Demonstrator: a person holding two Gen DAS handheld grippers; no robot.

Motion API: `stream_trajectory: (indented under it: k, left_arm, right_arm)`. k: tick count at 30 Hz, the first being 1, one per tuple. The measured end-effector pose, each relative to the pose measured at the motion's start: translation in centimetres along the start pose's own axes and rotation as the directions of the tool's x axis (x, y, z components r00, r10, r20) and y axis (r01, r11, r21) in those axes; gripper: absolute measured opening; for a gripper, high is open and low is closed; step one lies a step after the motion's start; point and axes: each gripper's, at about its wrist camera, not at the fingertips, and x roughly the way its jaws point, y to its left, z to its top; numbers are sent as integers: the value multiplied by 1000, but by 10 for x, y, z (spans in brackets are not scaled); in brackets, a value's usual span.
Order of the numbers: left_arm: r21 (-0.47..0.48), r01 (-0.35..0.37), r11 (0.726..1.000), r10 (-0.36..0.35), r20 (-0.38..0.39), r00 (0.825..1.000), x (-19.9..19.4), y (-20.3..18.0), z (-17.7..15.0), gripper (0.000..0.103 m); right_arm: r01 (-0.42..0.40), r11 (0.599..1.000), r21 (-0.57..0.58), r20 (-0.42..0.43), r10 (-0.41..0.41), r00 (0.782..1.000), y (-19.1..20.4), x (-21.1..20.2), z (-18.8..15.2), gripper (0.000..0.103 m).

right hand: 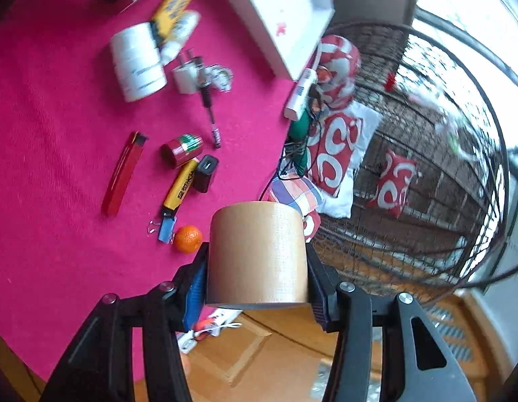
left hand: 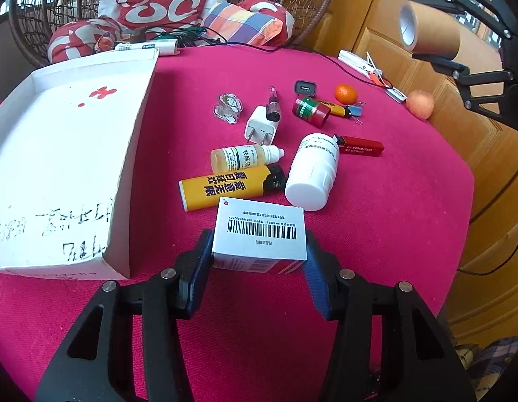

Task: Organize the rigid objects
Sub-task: 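Carry the white box with the left gripper while the right gripper carries the tape roll toward the white tray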

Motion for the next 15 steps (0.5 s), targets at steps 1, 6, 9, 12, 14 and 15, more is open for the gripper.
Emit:
stream_trajectory:
  k: [1, 6, 9, 12, 14, 15]
  left_arm:
    - [0, -3, 1000, 3, 1, 1000, 0, -1, 0, 51]
    - [6, -9, 1000, 9, 26, 1000, -9, -6, 3, 51]
    - [30, -26, 999, 23, 75, 997, -23, -12, 10, 51]
    - [40, -48, 998, 43, 122, 992, -37, -15, 18, 51]
    - [40, -71, 997, 64, 160, 985, -48, -15, 24, 51]
    - [37, -82, 996, 74, 179, 981, -53, -15, 27, 51]
  right_arm:
    - [12, 997, 78, 6, -13, 1000, -7, -6, -2, 52]
    - [-16, 887, 461, 58, -12, 998, -31, -31, -19, 52]
    - [-45, 733, 679, 95, -26, 995, -46, -41, -36, 52]
    - [-117, 499, 859, 156, -38, 987, -60, -51, -54, 52]
    - [-193, 352, 916, 225, -50, 973, -67, -54, -62, 52]
    - [-230, 285, 931, 257, -62, 964, -69, -57, -64, 52]
